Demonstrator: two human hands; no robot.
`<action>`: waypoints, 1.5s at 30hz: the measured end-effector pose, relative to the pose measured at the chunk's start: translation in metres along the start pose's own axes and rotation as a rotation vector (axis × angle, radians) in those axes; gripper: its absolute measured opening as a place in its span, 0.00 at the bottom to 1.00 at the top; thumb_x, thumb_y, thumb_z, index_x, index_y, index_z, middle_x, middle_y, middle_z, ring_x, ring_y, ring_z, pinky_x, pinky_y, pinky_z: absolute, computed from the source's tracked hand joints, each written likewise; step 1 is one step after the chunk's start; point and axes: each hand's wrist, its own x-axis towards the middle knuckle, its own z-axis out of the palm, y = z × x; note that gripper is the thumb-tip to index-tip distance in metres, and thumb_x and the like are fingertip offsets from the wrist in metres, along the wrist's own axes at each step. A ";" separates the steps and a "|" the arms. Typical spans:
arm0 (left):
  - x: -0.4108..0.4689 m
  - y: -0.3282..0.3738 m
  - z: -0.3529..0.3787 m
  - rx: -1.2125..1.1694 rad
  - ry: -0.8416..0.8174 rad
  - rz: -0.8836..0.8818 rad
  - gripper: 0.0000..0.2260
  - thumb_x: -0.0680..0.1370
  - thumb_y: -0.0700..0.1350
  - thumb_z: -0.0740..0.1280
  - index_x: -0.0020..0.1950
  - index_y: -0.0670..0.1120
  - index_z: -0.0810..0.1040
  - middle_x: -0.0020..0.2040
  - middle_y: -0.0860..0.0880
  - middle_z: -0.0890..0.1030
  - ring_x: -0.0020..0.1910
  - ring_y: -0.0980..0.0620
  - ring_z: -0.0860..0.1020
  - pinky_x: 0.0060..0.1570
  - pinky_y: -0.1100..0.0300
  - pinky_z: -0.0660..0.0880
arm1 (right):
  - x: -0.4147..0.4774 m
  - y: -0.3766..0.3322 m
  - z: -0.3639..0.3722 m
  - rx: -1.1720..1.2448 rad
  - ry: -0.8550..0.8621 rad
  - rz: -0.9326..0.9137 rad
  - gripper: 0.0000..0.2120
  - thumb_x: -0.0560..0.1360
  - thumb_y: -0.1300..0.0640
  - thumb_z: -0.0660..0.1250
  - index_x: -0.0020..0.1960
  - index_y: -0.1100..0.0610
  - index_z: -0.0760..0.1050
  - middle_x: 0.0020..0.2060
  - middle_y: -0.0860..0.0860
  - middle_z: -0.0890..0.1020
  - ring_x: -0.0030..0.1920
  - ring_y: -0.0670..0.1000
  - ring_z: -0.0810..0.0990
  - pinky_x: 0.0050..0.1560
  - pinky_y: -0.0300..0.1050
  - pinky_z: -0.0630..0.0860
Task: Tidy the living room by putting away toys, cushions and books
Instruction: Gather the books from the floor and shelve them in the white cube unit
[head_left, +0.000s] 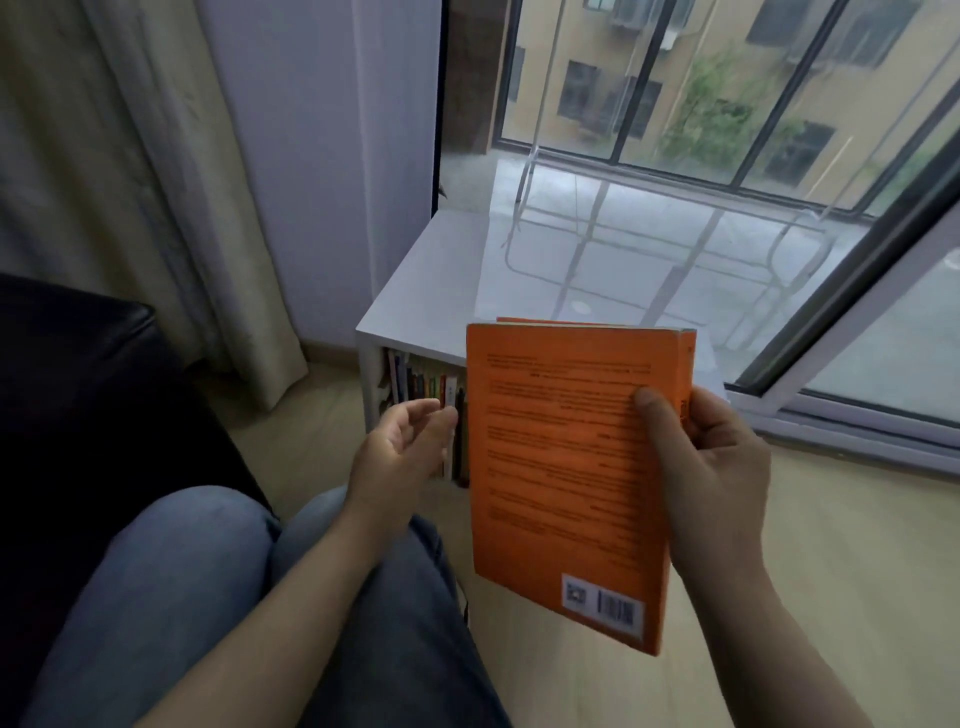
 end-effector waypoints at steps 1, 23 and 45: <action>-0.002 -0.001 0.000 -0.046 -0.051 -0.014 0.31 0.65 0.69 0.70 0.60 0.51 0.74 0.55 0.51 0.82 0.57 0.51 0.79 0.61 0.49 0.75 | 0.004 -0.004 -0.001 0.022 -0.018 0.005 0.06 0.76 0.53 0.66 0.42 0.51 0.80 0.36 0.52 0.84 0.36 0.51 0.84 0.35 0.41 0.81; -0.080 0.113 -0.105 0.521 0.296 0.163 0.18 0.74 0.58 0.68 0.34 0.45 0.82 0.31 0.51 0.83 0.31 0.54 0.82 0.38 0.53 0.79 | -0.040 -0.035 0.127 0.002 -0.627 0.260 0.14 0.76 0.53 0.67 0.61 0.51 0.76 0.50 0.42 0.80 0.50 0.40 0.80 0.41 0.31 0.77; -0.057 0.109 -0.049 0.017 -0.124 -0.219 0.20 0.77 0.52 0.64 0.54 0.35 0.79 0.44 0.38 0.83 0.37 0.47 0.81 0.37 0.57 0.80 | -0.023 -0.047 0.060 0.415 -0.654 0.519 0.23 0.75 0.44 0.63 0.60 0.59 0.78 0.46 0.53 0.83 0.41 0.49 0.81 0.38 0.39 0.78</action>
